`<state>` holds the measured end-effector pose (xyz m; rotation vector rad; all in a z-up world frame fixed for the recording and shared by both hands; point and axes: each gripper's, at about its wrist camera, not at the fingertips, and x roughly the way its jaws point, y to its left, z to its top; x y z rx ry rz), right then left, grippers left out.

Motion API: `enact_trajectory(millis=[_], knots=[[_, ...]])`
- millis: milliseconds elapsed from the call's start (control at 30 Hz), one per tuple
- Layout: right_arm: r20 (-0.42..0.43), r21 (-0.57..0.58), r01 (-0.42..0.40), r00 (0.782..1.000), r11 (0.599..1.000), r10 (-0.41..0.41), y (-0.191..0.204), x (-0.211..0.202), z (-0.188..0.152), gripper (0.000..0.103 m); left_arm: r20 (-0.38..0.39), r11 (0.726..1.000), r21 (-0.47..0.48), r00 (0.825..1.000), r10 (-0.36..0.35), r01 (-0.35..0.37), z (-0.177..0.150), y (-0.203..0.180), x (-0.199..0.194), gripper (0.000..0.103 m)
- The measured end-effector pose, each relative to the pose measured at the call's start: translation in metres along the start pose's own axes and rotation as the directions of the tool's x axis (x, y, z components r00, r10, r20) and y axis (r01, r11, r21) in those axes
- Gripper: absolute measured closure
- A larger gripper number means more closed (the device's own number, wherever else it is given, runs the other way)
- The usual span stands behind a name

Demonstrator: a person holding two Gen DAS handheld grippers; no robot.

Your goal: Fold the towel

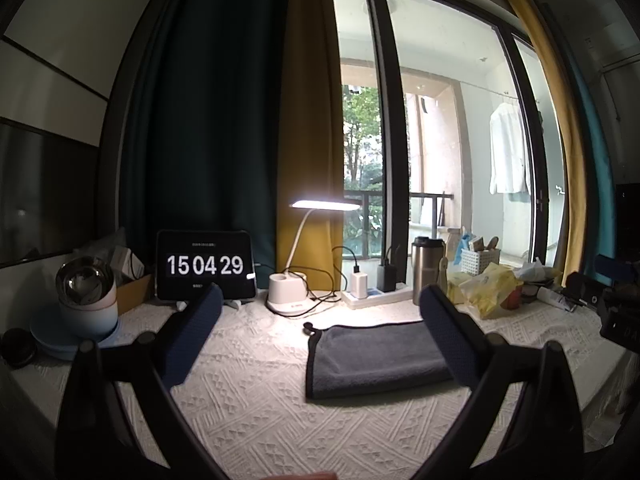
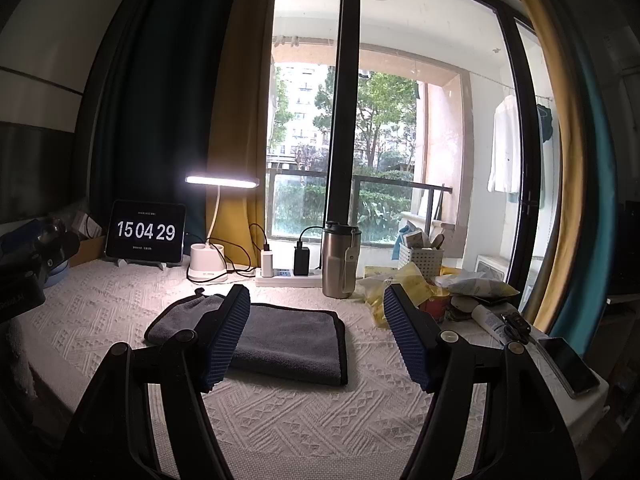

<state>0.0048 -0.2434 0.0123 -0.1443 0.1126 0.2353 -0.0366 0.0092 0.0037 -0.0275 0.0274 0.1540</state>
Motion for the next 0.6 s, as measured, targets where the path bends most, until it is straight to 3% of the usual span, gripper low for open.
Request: enact_trajectory(millis=[600], knots=[[-0.006,0.007,-0.007,1.000,1.000,0.007,-0.0008,0.0016,-0.0014,0.030,0.003,1.000,-0.008,1.000,0.001,-0.001,-0.0022,0.0020,-0.0003,0.003]])
